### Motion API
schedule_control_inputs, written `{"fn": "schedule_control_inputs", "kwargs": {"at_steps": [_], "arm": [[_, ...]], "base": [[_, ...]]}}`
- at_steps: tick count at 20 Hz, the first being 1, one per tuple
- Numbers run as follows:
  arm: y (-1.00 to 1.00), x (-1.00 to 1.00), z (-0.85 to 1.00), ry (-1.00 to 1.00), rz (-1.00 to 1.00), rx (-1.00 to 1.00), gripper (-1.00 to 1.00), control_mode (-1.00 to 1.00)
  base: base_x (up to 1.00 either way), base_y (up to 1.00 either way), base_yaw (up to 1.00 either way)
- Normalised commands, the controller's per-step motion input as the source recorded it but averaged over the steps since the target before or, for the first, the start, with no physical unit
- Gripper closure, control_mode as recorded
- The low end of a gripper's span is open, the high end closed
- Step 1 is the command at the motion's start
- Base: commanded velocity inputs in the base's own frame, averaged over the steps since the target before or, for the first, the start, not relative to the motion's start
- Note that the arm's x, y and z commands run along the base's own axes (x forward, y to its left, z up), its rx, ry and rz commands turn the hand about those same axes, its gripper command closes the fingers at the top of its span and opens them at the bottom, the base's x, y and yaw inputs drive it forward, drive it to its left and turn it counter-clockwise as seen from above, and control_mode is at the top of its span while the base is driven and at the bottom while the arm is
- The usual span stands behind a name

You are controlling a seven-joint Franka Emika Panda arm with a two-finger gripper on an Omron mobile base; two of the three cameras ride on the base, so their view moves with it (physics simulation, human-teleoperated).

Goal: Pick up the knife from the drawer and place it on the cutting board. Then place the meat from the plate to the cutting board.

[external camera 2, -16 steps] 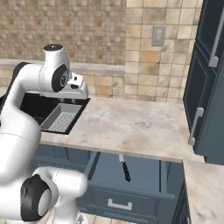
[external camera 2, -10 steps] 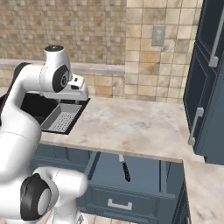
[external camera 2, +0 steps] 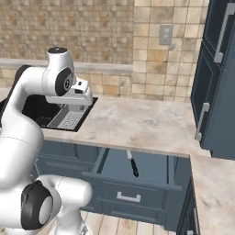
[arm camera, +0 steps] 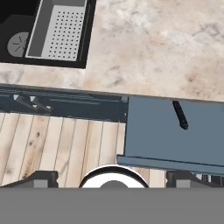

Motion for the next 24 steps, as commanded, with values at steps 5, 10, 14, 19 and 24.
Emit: {"fn": "schedule_control_inputs", "kwargs": {"at_steps": [5,10,14,19,24], "arm": [[0.00,0.00,0.00,0.00,0.00,0.00,-1.00,1.00],[0.00,0.00,0.00,0.00,0.00,0.00,-1.00,1.00],[0.00,0.00,0.00,0.00,0.00,0.00,-1.00,1.00],[0.00,0.00,0.00,0.00,0.00,0.00,-1.00,1.00],[-0.46,0.01,-0.12,0.01,0.00,0.07,-1.00,-1.00]], "base": [[-0.41,-0.04,0.00],[-0.37,-0.08,0.00],[-0.40,-0.17,-0.01],[-0.27,-0.27,-0.01],[0.00,0.00,0.00]]}}
